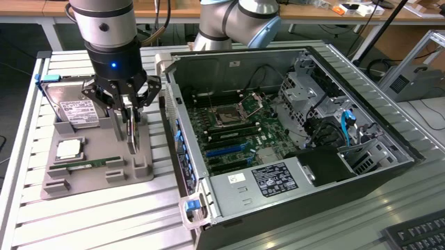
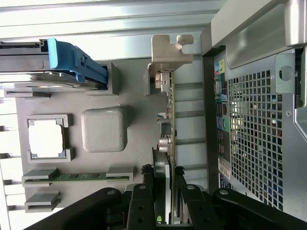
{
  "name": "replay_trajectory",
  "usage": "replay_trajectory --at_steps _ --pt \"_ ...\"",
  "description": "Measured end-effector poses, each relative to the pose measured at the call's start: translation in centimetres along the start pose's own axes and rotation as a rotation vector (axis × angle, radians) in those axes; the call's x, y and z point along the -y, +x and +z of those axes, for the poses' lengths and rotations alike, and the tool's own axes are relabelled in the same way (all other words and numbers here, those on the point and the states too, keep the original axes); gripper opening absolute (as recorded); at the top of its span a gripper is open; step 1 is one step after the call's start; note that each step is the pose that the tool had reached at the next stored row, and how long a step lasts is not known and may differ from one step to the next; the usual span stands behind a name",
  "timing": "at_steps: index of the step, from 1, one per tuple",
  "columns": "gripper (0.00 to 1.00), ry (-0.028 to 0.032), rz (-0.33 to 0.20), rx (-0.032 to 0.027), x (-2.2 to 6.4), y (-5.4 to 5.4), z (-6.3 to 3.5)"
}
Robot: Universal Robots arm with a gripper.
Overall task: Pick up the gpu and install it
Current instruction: 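Pick up the gpu and move the gpu toward the slot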
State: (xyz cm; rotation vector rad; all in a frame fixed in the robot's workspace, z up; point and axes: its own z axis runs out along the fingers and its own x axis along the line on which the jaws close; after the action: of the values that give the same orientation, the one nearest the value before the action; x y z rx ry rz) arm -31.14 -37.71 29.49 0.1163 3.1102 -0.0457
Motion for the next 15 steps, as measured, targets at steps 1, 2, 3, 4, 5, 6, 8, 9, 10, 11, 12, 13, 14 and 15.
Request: replay_trajectory --at_steps 1,2,3,4,5,6,8,9,10,11,12,13,14,15 --pt "0.27 0.0001 0.0 0.0 0.0 0.0 -0.02" --pt "0.27 0.0001 0.0 0.0 0.0 0.0 -0.04" --pt "0.27 0.0001 0.0 0.0001 0.0 0.0 -0.05" --pt "0.27 0.0001 0.0 0.0 0.0 0.0 -0.07" --pt "0.27 0.0 0.0 0.0 0.0 0.0 -0.09" --pt "0.27 0.0001 0.0 0.0 0.0 0.0 -0.11" --pt "0.27 0.0 0.0 0.0001 0.01 0.0 -0.14" --pt "0.27 0.0 0.0 0.0 0.01 -0.01 -0.15" --pt "0.27 0.0 0.0 0.0 0.01 -0.01 -0.17" --pt "0.27 0.0 0.0 0.0001 0.01 -0.01 -0.18" --pt "0.27 0.0 0.0 0.0001 0.01 -0.01 -0.2" --pt "0.27 0.0 0.0 0.0 0.01 -0.01 -0.22" --pt "0.27 0.0 0.0 0.0 0.01 -0.01 -0.23" --pt "0.27 0.0 0.0 0.0001 0.01 -0.01 -0.25"
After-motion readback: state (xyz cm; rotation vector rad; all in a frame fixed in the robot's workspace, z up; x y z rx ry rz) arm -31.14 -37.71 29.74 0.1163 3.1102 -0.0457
